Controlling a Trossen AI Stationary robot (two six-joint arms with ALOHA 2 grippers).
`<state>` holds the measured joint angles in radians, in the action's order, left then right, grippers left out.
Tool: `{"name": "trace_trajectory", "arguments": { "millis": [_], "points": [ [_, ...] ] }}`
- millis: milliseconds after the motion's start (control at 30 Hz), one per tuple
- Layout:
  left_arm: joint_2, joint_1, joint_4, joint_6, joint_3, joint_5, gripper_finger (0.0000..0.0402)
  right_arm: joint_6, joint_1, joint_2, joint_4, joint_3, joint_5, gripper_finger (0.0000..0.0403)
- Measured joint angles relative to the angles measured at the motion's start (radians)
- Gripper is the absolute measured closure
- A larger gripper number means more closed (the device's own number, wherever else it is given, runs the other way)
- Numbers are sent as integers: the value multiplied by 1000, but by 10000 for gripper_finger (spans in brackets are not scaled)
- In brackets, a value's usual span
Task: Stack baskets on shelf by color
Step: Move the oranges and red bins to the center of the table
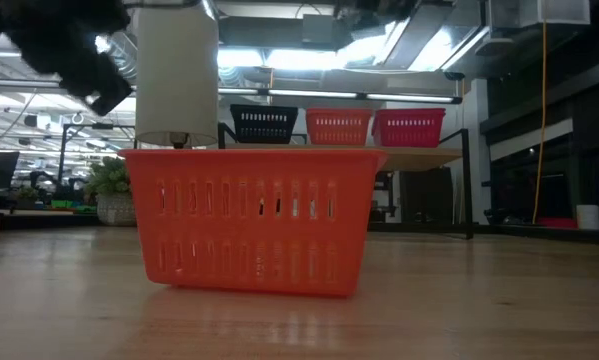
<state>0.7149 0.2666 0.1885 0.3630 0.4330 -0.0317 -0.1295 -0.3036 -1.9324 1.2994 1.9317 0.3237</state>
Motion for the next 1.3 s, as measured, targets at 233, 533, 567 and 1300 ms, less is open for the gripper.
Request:
{"name": "trace_trajectory", "arguments": {
  "millis": [233, 533, 567, 1300],
  "points": [
    [356, 96, -454, -2, 28, 47, 327, -292, -172, 0, -34, -35, -215, 302],
    [820, 128, -445, -124, 326, 50, 327, -707, -328, 0, 145, -32, -262, 302],
    [859, 126, -428, -136, 360, 51, 327, -739, -347, 0, 145, -32, -275, 302],
    [1174, -184, -129, -410, 777, -196, 327, -938, -552, 0, 133, -32, -543, 302]
  ]
}}
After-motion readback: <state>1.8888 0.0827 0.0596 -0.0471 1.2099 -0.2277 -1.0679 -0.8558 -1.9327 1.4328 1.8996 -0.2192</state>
